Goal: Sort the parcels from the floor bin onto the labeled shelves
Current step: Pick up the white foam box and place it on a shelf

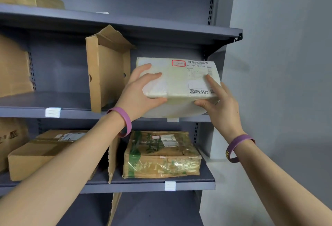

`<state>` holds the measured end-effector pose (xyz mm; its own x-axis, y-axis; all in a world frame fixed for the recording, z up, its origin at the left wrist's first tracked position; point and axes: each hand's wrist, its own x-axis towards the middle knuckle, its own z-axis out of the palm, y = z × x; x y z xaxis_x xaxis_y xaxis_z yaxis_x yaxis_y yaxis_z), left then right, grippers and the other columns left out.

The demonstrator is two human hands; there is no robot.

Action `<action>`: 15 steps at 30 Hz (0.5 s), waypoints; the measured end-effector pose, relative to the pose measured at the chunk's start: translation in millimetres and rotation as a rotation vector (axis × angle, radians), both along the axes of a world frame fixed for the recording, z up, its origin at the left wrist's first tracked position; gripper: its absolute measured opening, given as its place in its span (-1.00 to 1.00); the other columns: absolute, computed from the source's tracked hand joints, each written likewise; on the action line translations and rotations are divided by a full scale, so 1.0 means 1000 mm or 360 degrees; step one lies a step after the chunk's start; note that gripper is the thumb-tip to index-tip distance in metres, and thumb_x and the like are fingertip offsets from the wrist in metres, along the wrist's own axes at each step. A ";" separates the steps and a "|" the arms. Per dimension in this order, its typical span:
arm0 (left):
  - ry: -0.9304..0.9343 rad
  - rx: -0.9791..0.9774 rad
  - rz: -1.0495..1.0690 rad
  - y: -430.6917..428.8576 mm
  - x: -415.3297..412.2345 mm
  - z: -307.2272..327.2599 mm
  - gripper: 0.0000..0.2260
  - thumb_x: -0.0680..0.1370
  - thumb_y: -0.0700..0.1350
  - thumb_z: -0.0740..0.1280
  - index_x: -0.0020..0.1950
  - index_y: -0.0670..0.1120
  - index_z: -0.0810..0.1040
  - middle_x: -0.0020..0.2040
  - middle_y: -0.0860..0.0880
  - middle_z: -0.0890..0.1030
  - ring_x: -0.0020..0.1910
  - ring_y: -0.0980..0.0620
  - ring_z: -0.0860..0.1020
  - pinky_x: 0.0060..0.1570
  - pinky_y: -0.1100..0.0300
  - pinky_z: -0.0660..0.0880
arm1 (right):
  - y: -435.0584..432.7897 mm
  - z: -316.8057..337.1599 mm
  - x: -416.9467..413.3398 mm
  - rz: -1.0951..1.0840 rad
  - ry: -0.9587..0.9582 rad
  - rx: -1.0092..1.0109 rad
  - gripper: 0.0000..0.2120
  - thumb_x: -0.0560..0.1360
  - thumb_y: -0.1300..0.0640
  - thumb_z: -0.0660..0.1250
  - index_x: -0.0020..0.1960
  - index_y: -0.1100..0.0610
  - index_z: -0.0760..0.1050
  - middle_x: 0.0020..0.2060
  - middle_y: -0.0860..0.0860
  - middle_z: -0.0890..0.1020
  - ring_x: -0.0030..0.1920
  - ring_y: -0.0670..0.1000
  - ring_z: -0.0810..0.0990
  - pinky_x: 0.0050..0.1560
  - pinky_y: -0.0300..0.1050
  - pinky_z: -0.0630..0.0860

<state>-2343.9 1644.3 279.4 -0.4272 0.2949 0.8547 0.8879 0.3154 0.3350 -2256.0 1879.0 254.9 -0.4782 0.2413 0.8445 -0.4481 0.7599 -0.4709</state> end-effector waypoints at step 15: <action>-0.0370 0.0079 0.0175 0.045 -0.074 -0.008 -0.32 0.53 -0.05 0.35 0.42 0.43 0.03 0.55 0.14 -0.07 0.47 0.22 -0.03 0.26 0.38 0.00 | 0.038 -0.003 -0.100 -0.0082 -0.0207 0.0209 -0.22 0.56 0.06 0.35 0.49 -0.38 -0.10 0.47 0.01 0.30 0.42 0.26 0.28 0.33 0.22 0.33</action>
<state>-2418.2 1689.6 271.8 -0.6411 0.1962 0.7419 0.7465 0.3839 0.5435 -2355.8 1916.8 252.2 -0.5751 0.1599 0.8023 -0.3491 0.8389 -0.4175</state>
